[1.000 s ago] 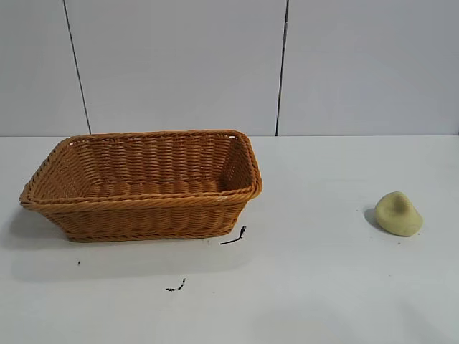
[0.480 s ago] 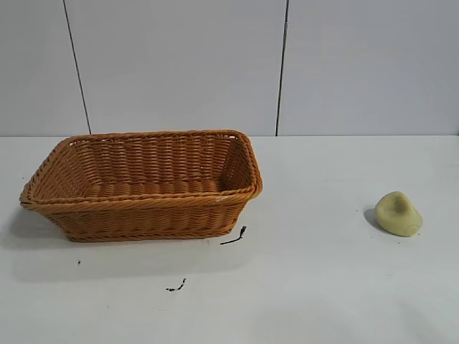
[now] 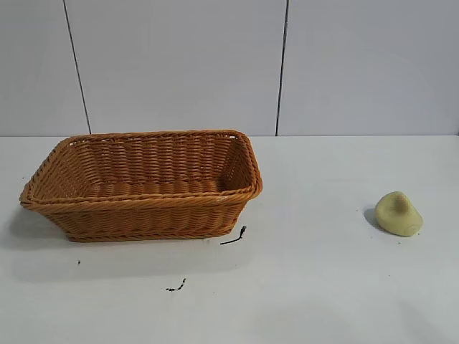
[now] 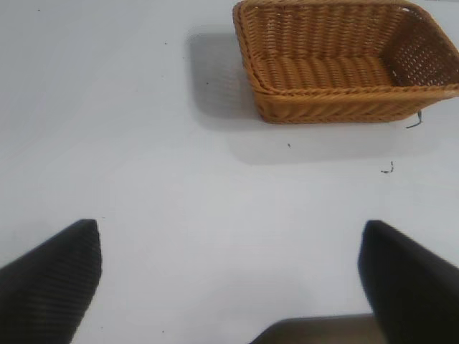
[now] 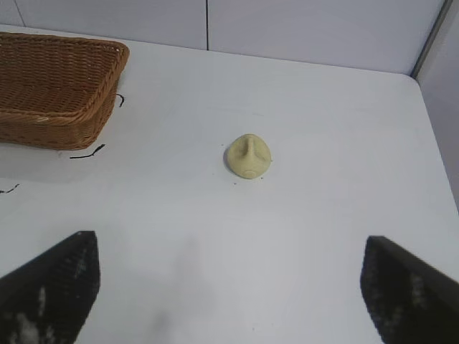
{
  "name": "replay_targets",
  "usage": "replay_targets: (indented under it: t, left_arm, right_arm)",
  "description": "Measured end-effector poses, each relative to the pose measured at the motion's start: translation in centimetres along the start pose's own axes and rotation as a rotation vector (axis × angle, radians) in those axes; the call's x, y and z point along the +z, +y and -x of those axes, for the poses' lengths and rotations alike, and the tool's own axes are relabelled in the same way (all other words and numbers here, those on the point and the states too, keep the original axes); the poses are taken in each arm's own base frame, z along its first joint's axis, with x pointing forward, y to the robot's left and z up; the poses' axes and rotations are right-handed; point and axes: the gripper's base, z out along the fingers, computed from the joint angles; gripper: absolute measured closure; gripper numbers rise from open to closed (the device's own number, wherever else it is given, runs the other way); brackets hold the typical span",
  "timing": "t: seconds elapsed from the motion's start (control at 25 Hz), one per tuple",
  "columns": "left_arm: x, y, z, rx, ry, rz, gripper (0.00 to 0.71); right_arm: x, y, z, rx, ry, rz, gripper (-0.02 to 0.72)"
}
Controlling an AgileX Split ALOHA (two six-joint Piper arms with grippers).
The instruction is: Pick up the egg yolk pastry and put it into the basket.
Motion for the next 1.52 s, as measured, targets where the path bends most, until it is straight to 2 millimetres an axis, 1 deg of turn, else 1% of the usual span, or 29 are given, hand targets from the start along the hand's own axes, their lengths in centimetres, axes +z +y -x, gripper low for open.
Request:
replay_targets:
  t: [0.2,0.28,0.36,0.52,0.64,0.72,0.88,1.04,1.16,1.32,1.44,1.52]
  left_arm:
    - [0.0,0.0,0.0,0.000,0.000,0.000,0.015]
    - [0.0,0.0,0.0,0.000,0.000,0.000,0.015]
    - [0.0,0.0,0.0,0.000,0.000,0.000,0.015]
    - [0.0,0.0,0.0,0.000,0.000,0.000,0.015]
    - [0.0,0.0,0.0,0.000,0.000,0.000,0.015]
    - [0.0,0.0,0.0,0.000,0.000,0.000,0.015]
    - [0.0,0.0,0.0,0.000,0.000,0.000,0.015]
    - [0.0,0.0,0.0,0.000,0.000,0.000,0.015]
    - [0.0,0.0,0.0,0.000,0.000,0.000,0.015]
    - [0.0,0.0,0.0,0.000,0.000,0.000,0.015]
    - [0.0,0.0,0.0,0.000,0.000,0.000,0.015]
    - [0.0,0.0,0.0,0.000,0.000,0.000,0.015]
  right_arm:
    - [0.1,0.0,0.0,-0.002,0.005,-0.004,0.015]
    - [0.4,-0.2,0.3,-0.009,0.036,-0.017,0.015]
    - [1.1,-0.4,1.0,-0.007,0.093,-0.020,0.015]
    - [3.5,-0.7,3.8,0.004,0.258,-0.011,0.015]
    - [6.2,-0.9,6.1,0.013,0.378,-0.005,0.015]
    - [8.5,-1.2,7.4,0.018,0.465,0.000,0.015]
    - [13.6,-1.6,9.3,0.027,0.622,0.009,0.015]
    - [18.7,-2.0,10.5,0.035,0.741,0.015,0.015]
    - [22.6,-2.2,10.8,0.038,0.811,0.018,0.015]
    - [26.8,-2.5,11.0,0.041,0.852,0.020,0.015]
    - [29.5,-2.6,10.7,0.038,0.882,0.020,0.015]
    - [31.1,-2.4,10.5,0.025,0.891,0.026,0.015]
